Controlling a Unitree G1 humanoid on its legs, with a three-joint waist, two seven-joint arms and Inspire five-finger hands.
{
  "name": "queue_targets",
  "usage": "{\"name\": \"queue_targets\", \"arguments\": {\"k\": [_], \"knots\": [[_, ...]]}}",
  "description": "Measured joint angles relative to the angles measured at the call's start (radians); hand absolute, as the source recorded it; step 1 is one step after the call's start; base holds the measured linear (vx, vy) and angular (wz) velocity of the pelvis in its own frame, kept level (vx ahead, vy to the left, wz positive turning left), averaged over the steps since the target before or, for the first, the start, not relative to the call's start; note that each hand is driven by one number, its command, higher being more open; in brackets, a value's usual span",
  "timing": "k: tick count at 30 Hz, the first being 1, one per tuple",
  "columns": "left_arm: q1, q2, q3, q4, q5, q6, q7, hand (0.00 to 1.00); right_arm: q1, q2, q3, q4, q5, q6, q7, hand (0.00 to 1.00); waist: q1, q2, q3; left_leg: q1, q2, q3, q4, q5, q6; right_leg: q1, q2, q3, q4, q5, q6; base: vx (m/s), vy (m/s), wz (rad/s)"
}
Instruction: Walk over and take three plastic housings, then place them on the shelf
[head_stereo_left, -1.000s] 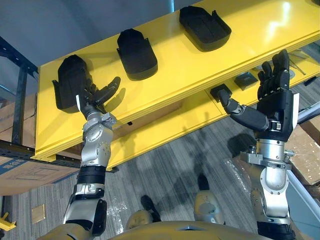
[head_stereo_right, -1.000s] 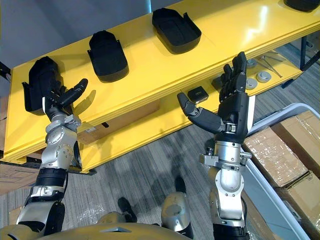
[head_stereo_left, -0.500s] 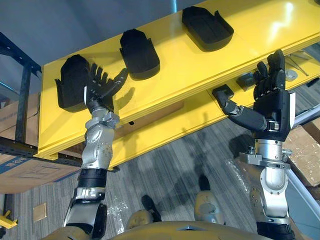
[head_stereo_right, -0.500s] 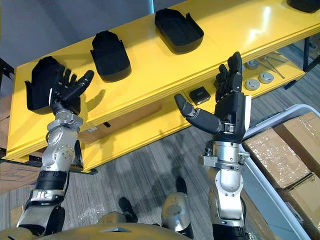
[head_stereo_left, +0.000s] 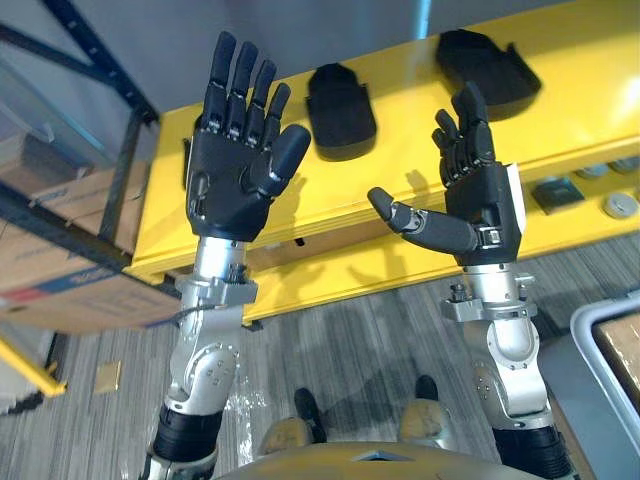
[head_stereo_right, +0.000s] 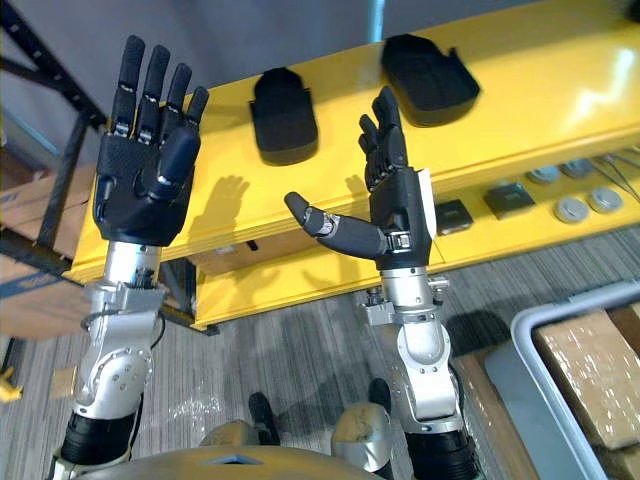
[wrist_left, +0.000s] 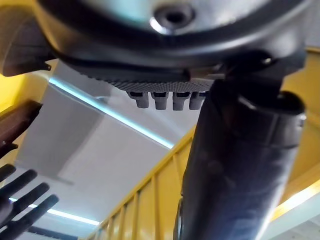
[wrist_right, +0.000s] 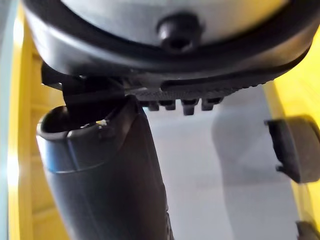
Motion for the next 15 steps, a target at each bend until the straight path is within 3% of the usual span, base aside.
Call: {"name": "queue_targets", "arguments": {"k": [4,9,12,15], "knots": [[0.152,0.001,-0.002,-0.01,0.013,-0.002,-0.037,1.0,-0.083,-0.007,0.03,0.125,-0.091,0.032,-0.032,1.0,0.053,-0.04,-0.021,-0.005,-0.006,-0.058,-0.049,0.032,-0.004,0.028,0.0,-0.07,-0.015,0.004,-0.005,0.0,-0.007,0.45],[0.298,-0.002,0.059,-0.006,-0.057,-0.005,-0.049,1.0,-0.199,-0.021,0.054,0.287,-0.168,0.057,-0.041,1.0,0.113,-0.068,-0.024,-0.016,-0.009,-0.097,-0.062,0.044,-0.01,0.045,0.001,-0.112,-0.018,0.002,-0.008,-0.01,-0.001,0.28],[0.333,-0.01,0.088,0.029,-0.096,-0.054,-0.055,1.0,-0.304,-0.044,0.069,0.385,-0.24,0.058,-0.068,1.0,0.134,-0.072,-0.022,-0.044,-0.007,-0.136,-0.062,0.061,-0.01,0.042,0.005,-0.148,-0.018,0.001,-0.01,-0.04,-0.013,0.34],[0.352,-0.029,0.098,0.037,-0.11,-0.112,-0.055,1.0,-0.418,-0.047,0.068,0.511,-0.395,0.056,-0.165,1.0,0.168,-0.084,-0.014,-0.059,-0.005,-0.162,-0.062,0.071,-0.012,0.046,0.009,-0.173,-0.015,-0.003,-0.016,-0.05,-0.016,0.26]]}}
